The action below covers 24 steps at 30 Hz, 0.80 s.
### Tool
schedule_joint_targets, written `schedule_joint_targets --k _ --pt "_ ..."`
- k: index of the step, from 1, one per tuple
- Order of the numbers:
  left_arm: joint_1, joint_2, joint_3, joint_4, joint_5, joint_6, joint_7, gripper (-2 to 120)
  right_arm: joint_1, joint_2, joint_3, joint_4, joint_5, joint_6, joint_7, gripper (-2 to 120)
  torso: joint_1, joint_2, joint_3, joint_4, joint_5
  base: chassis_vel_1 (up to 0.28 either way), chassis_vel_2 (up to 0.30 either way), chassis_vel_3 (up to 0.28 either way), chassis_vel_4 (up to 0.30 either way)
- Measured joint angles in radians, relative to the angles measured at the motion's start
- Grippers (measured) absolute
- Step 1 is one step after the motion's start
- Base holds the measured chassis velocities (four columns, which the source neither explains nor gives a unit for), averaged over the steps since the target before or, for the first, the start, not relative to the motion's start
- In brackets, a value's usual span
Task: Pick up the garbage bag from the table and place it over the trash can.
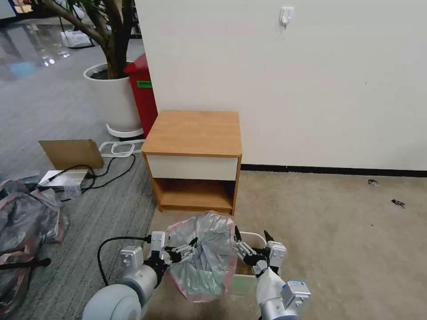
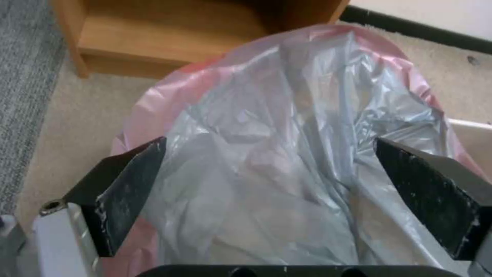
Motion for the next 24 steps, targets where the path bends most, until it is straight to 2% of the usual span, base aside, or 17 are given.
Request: schedule_joint_targets --k 4,8,14,24 --pt "-0.016 -0.004 0.005 0.016 0.031 0.031 -0.002 100 -0.006 0.0 0.013 -0.001 -0.002 0.005 0.0 95 0.0 0.0 0.0 0.0 0.0 0.0 0.0 0.0 0.0" --pt "-0.016 -0.001 0.007 0.017 0.079 0.032 0.001 100 -0.011 -0.001 0.025 -0.001 -0.004 0.008 0.0 95 0.0 0.0 0.0 0.0 0.0001 0.0 0.0 0.0 0.0" --pt "-0.018 0.005 0.006 0.02 0.091 0.031 0.001 100 -0.011 0.0 0.029 -0.003 -0.005 0.009 0.001 95 0.0 0.0 0.0 0.0 0.0001 0.0 0.0 0.0 0.0" --pt "-0.05 0.02 0.044 0.085 0.12 0.028 0.031 100 -0.034 -0.011 0.05 0.011 -0.022 0.015 0.003 95 0.0 0.0 0.0 0.0 0.0 0.0 0.0 0.0 0.0"
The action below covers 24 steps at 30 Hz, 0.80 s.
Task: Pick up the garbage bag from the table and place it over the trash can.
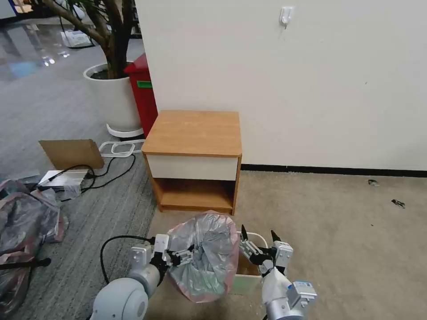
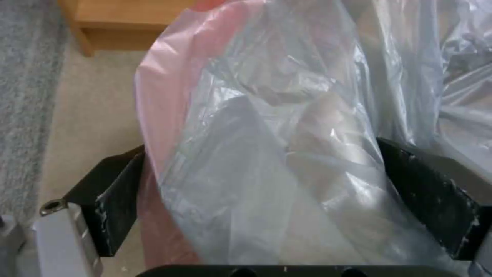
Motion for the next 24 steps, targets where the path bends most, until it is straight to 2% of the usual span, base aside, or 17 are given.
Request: schedule_joint_targets --k 13,18,21,22,24 --pt "0.002 0.01 -0.011 -0.006 -0.024 -0.002 0.003 100 -0.012 0.007 0.002 -0.001 -0.03 0.006 -0.001 96 0.0 0.0 0.0 -0.0001 0.0 0.0 0.0 0.0 0.0" --pt "0.056 0.01 -0.036 -0.075 -0.022 -0.002 -0.009 100 -0.012 0.011 0.005 -0.006 -0.031 0.007 -0.001 96 0.0 0.0 0.0 0.0 0.0 0.0 0.0 0.0 0.0" --pt "0.1 0.003 -0.067 -0.158 -0.012 -0.003 -0.014 100 -0.006 0.018 -0.004 -0.018 -0.033 0.008 -0.001 96 0.0 0.0 0.0 0.0001 0.0001 0.0 0.0 0.0 0.0" --pt "0.1 0.003 -0.067 -0.158 -0.012 -0.003 -0.014 100 -0.006 0.018 -0.004 -0.018 -0.033 0.008 -0.001 96 0.0 0.0 0.0 0.0001 0.0001 0.0 0.0 0.0 0.0" --pt "0.111 -0.003 -0.08 -0.208 -0.006 -0.003 -0.017 100 -0.001 0.021 -0.012 -0.025 -0.036 0.008 -0.002 96 0.0 0.0 0.0 0.0001 0.0 0.0 0.0 0.0 0.0"
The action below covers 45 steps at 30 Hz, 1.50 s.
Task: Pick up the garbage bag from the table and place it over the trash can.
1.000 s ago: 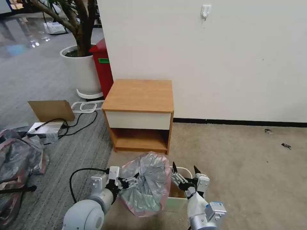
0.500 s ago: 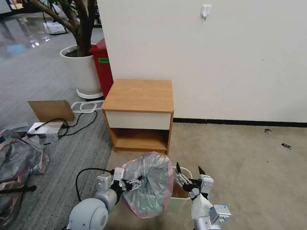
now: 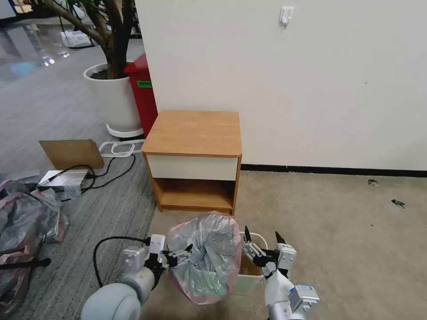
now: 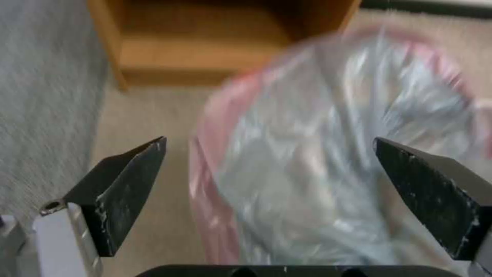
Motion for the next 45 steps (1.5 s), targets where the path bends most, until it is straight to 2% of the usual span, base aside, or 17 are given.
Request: schedule_joint_targets --k 5,8,12,13,15,20,30,45 --pt "-0.008 -0.002 0.008 -0.029 -0.003 -0.001 0.0 100 0.002 0.002 -0.007 -0.004 -0.005 0.002 -0.001 96 0.0 0.0 0.0 0.0 0.0001 0.0 0.0 0.0 0.0" --pt "-0.023 0.0 0.028 0.015 -0.013 -0.001 0.006 100 -0.002 0.002 -0.007 -0.003 -0.013 0.007 -0.001 96 0.0 0.0 0.0 0.0 0.0 0.0 0.0 0.0 0.0" --pt "-0.088 0.009 0.061 0.139 -0.033 -0.001 0.013 100 -0.027 0.001 0.0 0.007 -0.035 0.023 -0.005 96 0.0 0.0 0.0 -0.0001 -0.0002 0.0 0.0 0.0 0.0" --pt "-0.088 0.009 0.061 0.139 -0.033 -0.001 0.013 100 -0.027 0.001 0.0 0.007 -0.035 0.023 -0.005 96 0.0 0.0 0.0 -0.0001 -0.0002 0.0 0.0 0.0 0.0" --pt "-0.123 0.01 0.076 0.187 -0.042 -0.001 0.014 97 -0.043 0.002 0.006 0.011 -0.044 0.031 -0.007 96 0.0 0.0 0.0 -0.0002 -0.0001 0.0 0.0 0.0 0.0" --pt "-0.161 0.004 0.099 0.24 -0.06 -0.001 0.016 92 -0.067 0.005 0.024 0.017 -0.055 0.044 -0.008 96 0.0 0.0 0.0 -0.0002 0.0 0.0 0.0 0.0 0.0" --pt "-0.181 0.005 0.126 0.283 -0.048 -0.001 0.02 89 -0.068 0.019 0.025 0.024 -0.06 0.043 -0.008 96 0.0 0.0 0.0 -0.0001 0.0001 0.0 0.0 0.0 0.0" --pt "-0.167 -0.012 0.134 0.287 -0.038 -0.001 0.021 36 -0.066 0.017 0.021 0.02 -0.066 0.048 -0.007 97 0.0 0.0 0.0 0.0 0.0001 0.0 0.0 0.0 0.0"
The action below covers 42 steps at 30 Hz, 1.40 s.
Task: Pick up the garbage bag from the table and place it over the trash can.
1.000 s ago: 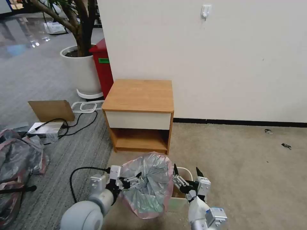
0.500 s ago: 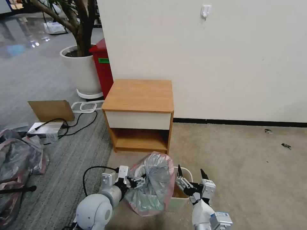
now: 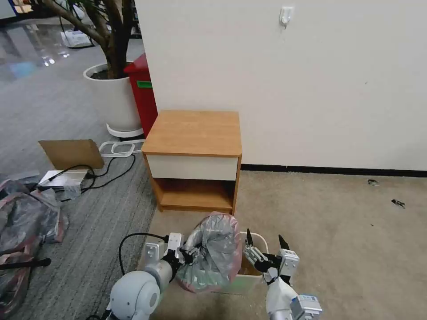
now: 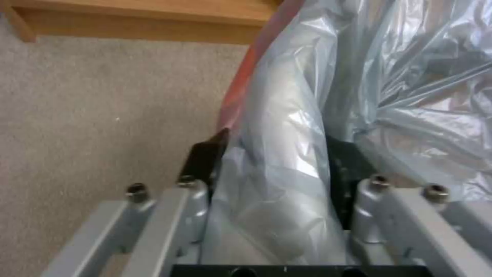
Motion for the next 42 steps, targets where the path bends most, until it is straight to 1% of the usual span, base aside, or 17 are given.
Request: schedule_joint_targets --k 6,10,15,17,18,19,20,22,23,27,28,30,32,35,36,38,42 --pt "0.004 -0.008 -0.001 0.0 0.008 -0.001 -0.004 11 -0.001 -0.005 0.001 0.004 -0.001 0.004 0.001 97 0.0 0.0 0.0 0.0 0.0 0.0 0.0 0.0 0.0" --pt "0.008 -0.011 -0.006 -0.004 0.015 0.0 -0.009 5 -0.001 -0.005 0.001 0.004 -0.005 0.005 0.001 97 0.0 0.0 0.0 0.0 0.0 0.0 0.0 0.0 0.0" --pt "0.022 -0.014 -0.016 -0.023 0.026 -0.001 -0.008 5 0.003 -0.005 -0.006 0.007 -0.007 0.005 -0.001 97 0.0 0.0 0.0 -0.0002 -0.0004 0.0 0.0 0.0 0.0" --pt "0.035 -0.013 -0.021 -0.037 0.039 -0.048 -0.007 5 0.005 -0.007 -0.01 0.016 0.0 0.005 -0.023 97 0.0 0.0 0.0 -0.0002 -0.0001 0.0 0.0 0.0 0.0" --pt "0.044 -0.011 -0.023 -0.043 0.052 -0.1 -0.005 5 0.005 -0.011 -0.013 0.032 0.019 0.005 -0.051 97 0.0 0.0 0.0 -0.0001 -0.0003 0.0 0.0 0.0 0.0" --pt "0.044 -0.011 -0.023 -0.043 0.052 -0.1 -0.005 5 0.005 -0.011 -0.013 0.032 0.019 0.005 -0.051 97 0.0 0.0 0.0 -0.0001 -0.0003 0.0 0.0 0.0 0.0" --pt "0.053 -0.008 -0.025 -0.048 0.067 -0.156 -0.005 5 0.004 -0.019 -0.014 0.051 0.051 -0.006 -0.084 98 0.0 0.0 0.0 -0.0003 -0.0001 0.0 0.0 0.0 0.0" --pt "0.081 0.0 -0.033 -0.068 0.086 -0.251 -0.004 5 0.002 -0.048 -0.018 0.101 0.137 -0.071 -0.155 98 0.0 0.0 0.0 0.0 -0.0003 0.0 0.0 0.0 0.0" --pt "0.081 0.0 -0.033 -0.068 0.086 -0.251 -0.004 5 0.002 -0.048 -0.018 0.101 0.137 -0.071 -0.155 98 0.0 0.0 0.0 0.0 -0.0003 0.0 0.0 0.0 0.0" --pt "0.113 0.005 -0.042 -0.109 0.086 -0.301 0.008 5 0.022 -0.089 -0.032 0.145 0.229 -0.183 -0.185 99 0.0 0.0 0.0 -0.0001 -0.0002 0.0 0.0 0.0 0.0" --pt "0.13 0.006 -0.046 -0.131 0.088 -0.33 0.026 5 0.04 -0.112 -0.035 0.167 0.265 -0.294 -0.195 99 0.0 0.0 0.0 0.0 -0.0001 0.0 0.0 0.0 0.0" --pt "0.144 0.007 -0.05 -0.154 0.089 -0.349 0.049 5 0.075 -0.138 -0.044 0.179 0.298 -0.392 -0.202 99 0.0 0.0 0.0 -0.0001 0.0 0.0 0.0 0.0 0.0" --pt "0.151 0.007 -0.053 -0.162 0.089 -0.356 0.062 5 0.096 -0.149 -0.044 0.18 0.316 -0.428 -0.203 100 0.0 0.0 0.0 -0.0001 0.0 0.0 0.0 0.0 0.0" --pt "0.166 0.006 -0.06 -0.181 0.092 -0.367 0.088 5 0.157 -0.176 -0.028 0.179 0.432 -0.505 -0.197 100 0.0 0.0 0.0 -0.0001 0.0 0.0 0.0 0.0 0.0" --pt "0.166 0.006 -0.06 -0.181 0.092 -0.367 0.088 5 0.157 -0.176 -0.028 0.179 0.432 -0.505 -0.197 100 0.0 0.0 0.0 -0.0001 0.0 0.0 0.0 0.0 0.0" --pt "0.175 0.003 -0.064 -0.19 0.101 -0.375 0.096 5 0.2 -0.185 -0.012 0.18 0.539 -0.533 -0.172 100 0.0 0.0 0.0 0.0 0.0 0.0 0.0 0.0 0.0" --pt "0.182 -0.002 -0.067 -0.202 0.103 -0.379 0.097 5 0.236 -0.18 0.0 0.166 0.594 -0.543 -0.14 100 0.0 0.0 0.0 -0.0002 -0.0001 0.0 0.0 0.0 0.0"
